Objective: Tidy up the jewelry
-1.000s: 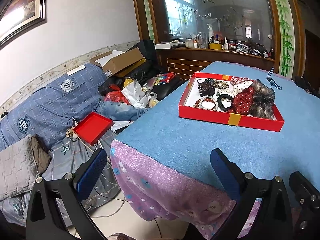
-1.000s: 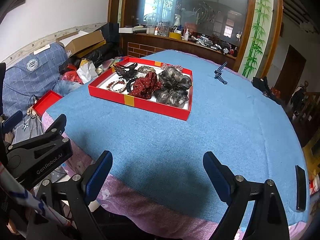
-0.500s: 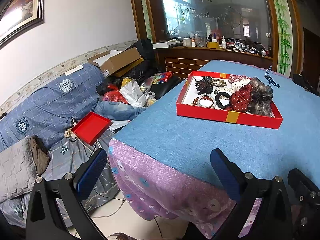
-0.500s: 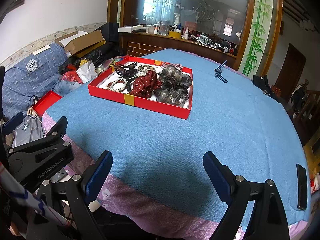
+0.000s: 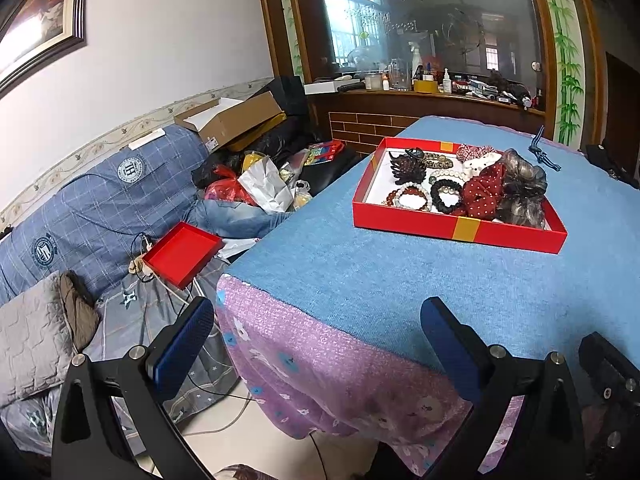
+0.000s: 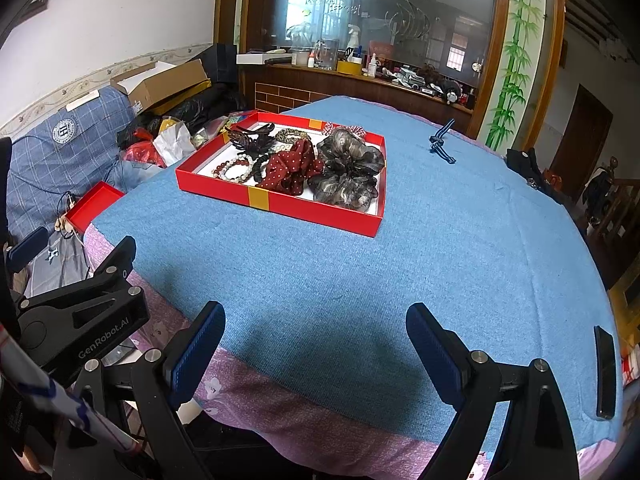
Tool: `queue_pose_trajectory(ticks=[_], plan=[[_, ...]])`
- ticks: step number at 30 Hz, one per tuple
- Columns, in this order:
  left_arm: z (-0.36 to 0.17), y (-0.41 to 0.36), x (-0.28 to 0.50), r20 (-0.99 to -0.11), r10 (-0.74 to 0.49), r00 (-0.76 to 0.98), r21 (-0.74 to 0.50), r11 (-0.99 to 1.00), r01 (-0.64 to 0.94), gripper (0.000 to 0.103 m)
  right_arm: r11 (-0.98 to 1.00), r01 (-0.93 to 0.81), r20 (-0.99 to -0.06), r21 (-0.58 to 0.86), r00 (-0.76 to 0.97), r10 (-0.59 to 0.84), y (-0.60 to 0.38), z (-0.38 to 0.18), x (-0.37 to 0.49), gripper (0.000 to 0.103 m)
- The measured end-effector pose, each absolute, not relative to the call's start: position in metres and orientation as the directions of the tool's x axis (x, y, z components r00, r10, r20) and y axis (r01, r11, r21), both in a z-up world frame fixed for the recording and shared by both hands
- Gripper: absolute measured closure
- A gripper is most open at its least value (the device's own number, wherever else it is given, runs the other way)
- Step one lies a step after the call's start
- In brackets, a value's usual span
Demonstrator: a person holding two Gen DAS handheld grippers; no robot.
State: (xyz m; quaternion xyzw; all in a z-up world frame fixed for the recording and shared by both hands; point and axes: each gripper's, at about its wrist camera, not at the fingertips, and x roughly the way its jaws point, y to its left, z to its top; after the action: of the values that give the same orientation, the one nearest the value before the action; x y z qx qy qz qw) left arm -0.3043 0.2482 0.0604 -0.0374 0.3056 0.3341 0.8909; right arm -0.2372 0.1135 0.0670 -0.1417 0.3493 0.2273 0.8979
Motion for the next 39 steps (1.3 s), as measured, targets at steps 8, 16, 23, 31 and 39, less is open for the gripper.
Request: queue_pose_trajectory(ticks=[8,16,23,31,39], plan=[[0.058,0.2489,-0.305,-0.57,0.572,0.589,0.136,0.773,-0.62,0.0,0.857,-0.507,-0.691,-0.096,0.654,0.309,0.1137,0.067,-0.2367,0.009],[0.0582,0.2495,-0.305,-0.571,0.572,0.589,0.136,0.774,-0.619,0.0,0.857,-0.507,-0.691,-0.096,0.653,0.309,0.1134,0.0671,-0.2366,0.009],[0.0576,0.2511,-0.3056,-0.571,0.573,0.588,0.137,0.773,-0.62,0.0,0.857,-0.506,-0.692,-0.096,0.653,0.309,0.1136,0.0669,-0.2373,0.009],[0.0568,0.2525,-0.3072,-0.571,0.574,0.587,0.136,0.771,-0.622,0.0,0.857,-0.506,-0.693,-0.094,0.652,0.309,0.1133,0.0669,-0.237,0.009],[0.055,0.255,-0.3113,-0.573,0.575,0.583,0.138,0.769,-0.624,0.0,0.858,-0.505,-0.693,-0.093,0.652,0.309,0.1139,0.0661,-0.2371,0.009]])
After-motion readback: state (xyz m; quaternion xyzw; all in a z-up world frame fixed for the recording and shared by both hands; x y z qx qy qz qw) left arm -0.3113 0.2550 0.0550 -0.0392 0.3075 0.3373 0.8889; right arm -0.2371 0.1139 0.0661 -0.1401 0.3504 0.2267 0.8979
